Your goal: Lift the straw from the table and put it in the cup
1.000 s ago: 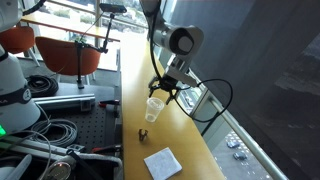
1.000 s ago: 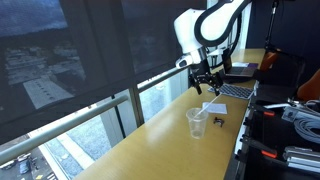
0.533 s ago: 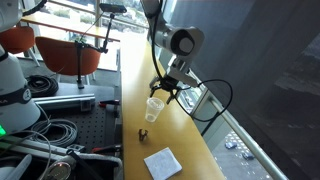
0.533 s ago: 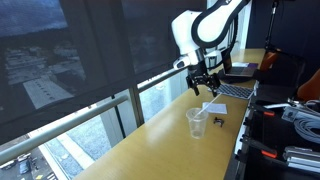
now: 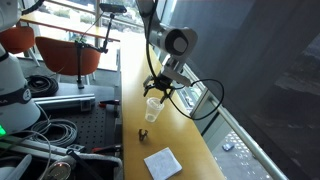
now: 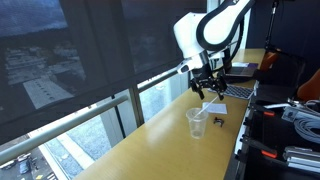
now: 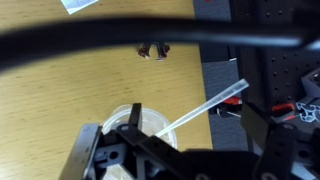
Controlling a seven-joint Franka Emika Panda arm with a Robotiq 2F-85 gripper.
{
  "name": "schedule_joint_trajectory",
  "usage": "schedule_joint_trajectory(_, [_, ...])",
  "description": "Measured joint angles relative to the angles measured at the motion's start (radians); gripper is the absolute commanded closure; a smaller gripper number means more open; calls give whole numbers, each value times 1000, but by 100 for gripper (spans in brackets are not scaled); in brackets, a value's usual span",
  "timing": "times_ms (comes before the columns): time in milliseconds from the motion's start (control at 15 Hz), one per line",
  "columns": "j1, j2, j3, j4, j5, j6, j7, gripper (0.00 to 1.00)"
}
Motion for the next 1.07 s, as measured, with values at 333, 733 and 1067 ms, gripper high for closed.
schedule_joint_trajectory(333, [-16,-12,1,-2,0,18,-163,0])
schedule_joint_trajectory(733, [-24,-13,9,8,2,-10,-342,0])
schedule_joint_trajectory(1067, [-20,-31,14,3,1,-55,-390,0])
